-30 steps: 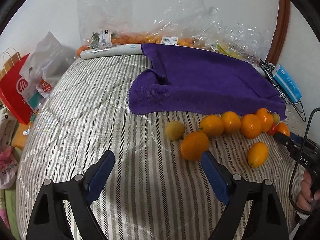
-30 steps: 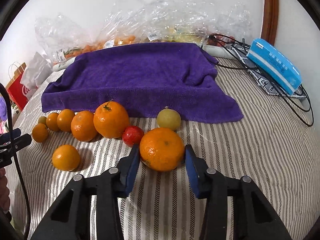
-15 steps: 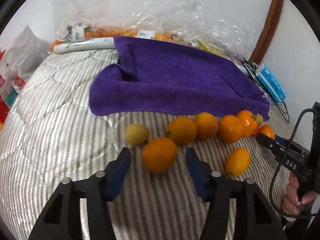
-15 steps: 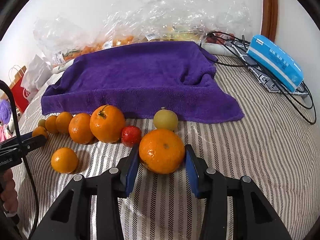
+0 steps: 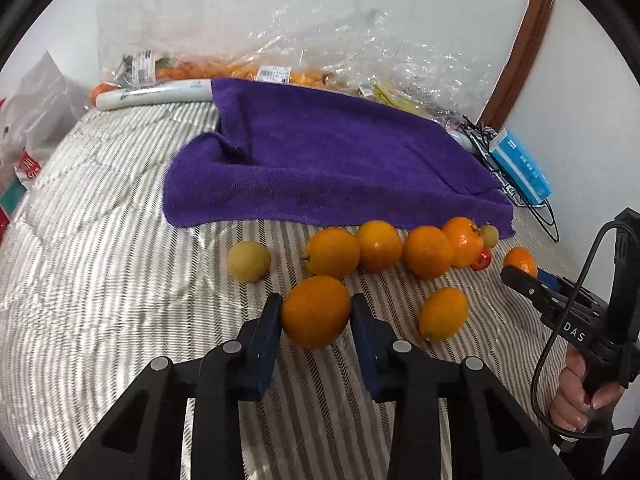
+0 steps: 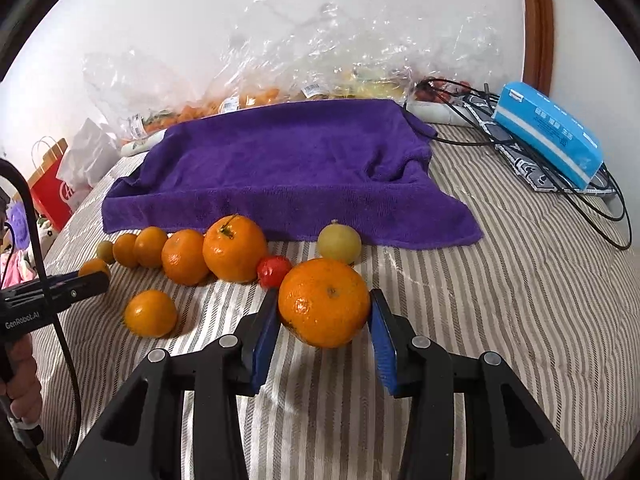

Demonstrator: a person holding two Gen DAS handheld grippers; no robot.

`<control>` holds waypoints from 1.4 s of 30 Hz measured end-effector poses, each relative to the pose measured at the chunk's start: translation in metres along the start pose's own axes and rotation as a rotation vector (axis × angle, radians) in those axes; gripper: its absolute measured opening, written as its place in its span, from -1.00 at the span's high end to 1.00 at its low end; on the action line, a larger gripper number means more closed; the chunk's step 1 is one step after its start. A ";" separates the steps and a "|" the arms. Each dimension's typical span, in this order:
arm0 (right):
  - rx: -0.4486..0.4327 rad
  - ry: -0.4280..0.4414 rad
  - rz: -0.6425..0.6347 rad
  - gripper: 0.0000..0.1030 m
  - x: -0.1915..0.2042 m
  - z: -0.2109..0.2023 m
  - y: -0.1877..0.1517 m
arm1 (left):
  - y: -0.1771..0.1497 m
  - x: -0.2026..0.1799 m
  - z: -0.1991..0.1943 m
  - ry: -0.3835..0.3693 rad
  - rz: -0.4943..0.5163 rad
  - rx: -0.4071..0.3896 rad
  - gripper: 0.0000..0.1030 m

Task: Organize fruits
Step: 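Carry both held oranges over the purple towel with both tools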

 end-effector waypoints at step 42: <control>-0.079 0.051 -0.053 0.16 0.027 0.054 0.119 | 0.115 0.032 0.066 0.103 -0.042 -0.059 0.37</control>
Point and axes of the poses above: each gripper's, at about its wrist camera, not at the fingertips, and z roughly the way its jaws point, x to its left, y to its top, the point moved 5 cm from there along z, roughly the way its jaws point, and after that the axes turned 12 degrees about z, right-handed, at the moved point
